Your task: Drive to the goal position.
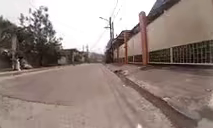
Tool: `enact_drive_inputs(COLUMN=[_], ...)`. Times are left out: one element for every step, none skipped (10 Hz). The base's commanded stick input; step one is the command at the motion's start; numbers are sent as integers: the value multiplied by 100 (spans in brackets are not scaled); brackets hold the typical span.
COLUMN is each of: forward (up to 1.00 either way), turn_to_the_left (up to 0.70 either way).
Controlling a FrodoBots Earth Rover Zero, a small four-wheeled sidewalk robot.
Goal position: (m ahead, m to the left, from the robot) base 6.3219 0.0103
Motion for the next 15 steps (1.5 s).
enact_drive_inputs(forward=[100,100,100,100,100,100,100,100,100,100,100,100,100,100,100], turn_to_the_left=[28,17,0,0,0,0,0,0,0,0,0,0,0,7,14])
